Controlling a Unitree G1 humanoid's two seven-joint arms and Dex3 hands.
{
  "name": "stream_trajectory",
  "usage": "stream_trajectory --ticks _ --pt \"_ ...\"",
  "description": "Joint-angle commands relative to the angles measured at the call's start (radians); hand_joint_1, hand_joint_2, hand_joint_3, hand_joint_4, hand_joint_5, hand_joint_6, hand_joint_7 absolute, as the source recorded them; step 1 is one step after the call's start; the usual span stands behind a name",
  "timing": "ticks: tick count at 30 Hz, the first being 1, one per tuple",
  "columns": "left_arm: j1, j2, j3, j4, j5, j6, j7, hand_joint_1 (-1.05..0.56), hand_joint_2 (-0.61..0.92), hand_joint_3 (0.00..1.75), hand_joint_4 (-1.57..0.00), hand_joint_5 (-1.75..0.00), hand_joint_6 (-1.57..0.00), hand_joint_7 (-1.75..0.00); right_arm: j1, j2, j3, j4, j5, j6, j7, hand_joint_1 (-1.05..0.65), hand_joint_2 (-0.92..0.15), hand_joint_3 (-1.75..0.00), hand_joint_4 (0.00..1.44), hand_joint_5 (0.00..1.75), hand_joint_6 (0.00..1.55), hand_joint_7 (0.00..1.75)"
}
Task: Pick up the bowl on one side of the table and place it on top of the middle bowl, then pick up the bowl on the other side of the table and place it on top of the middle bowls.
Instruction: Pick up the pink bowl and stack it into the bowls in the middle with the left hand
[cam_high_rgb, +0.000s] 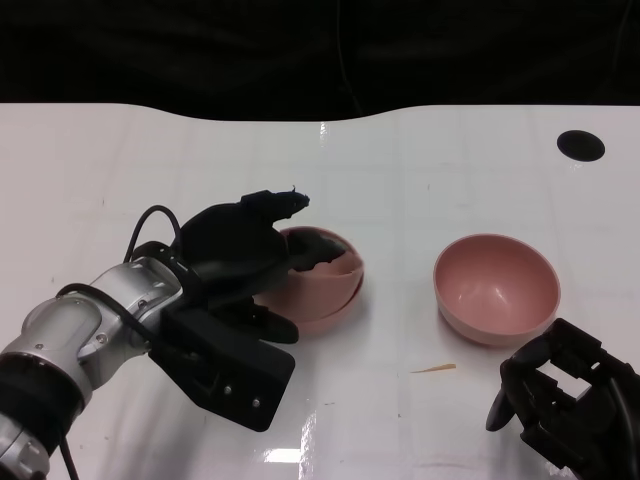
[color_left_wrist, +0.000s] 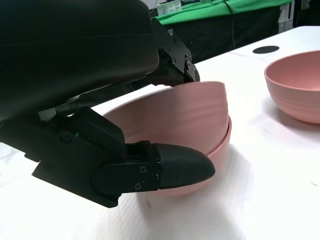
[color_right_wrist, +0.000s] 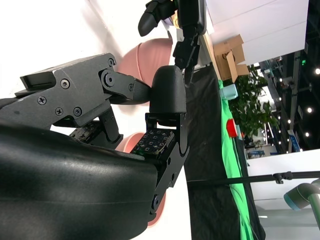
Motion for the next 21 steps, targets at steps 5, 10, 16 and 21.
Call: stream_trajectory --ticks 5,10,16,21 --pt "0.011 0.016 -0.001 -0.013 0.001 0.004 -0.008 -0.94 0.92 0.69 0.00 0.00 -0.32 -0.02 0.000 -0.012 -0.010 -0.005 0.007 0.001 -0.001 -0.11 -0.74 -0.69 0.86 1.63 0.80 1.27" --pt "0.019 0.011 -0.002 -0.009 0.004 0.006 0.008 -0.94 0.92 0.69 0.00 0.00 -0.34 -0.02 -0.005 -0.015 -0.018 0.004 0.022 0.001 0.010 -0.11 -0.73 -0.71 0.87 1.62 0.81 1.26" --pt "0.026 0.008 -0.002 -0.009 0.008 0.014 0.015 -0.94 0.92 0.69 0.00 0.00 -0.34 -0.02 -0.008 -0.015 -0.022 0.009 0.025 -0.002 0.018 -0.10 -0.72 -0.73 0.87 1.62 0.80 1.27" --pt "0.036 0.005 -0.005 -0.017 0.014 0.032 0.022 -0.93 0.92 0.68 0.00 0.00 -0.34 -0.01 -0.011 -0.017 -0.026 0.014 0.029 -0.003 0.026 -0.10 -0.72 -0.73 0.87 1.62 0.79 1.28"
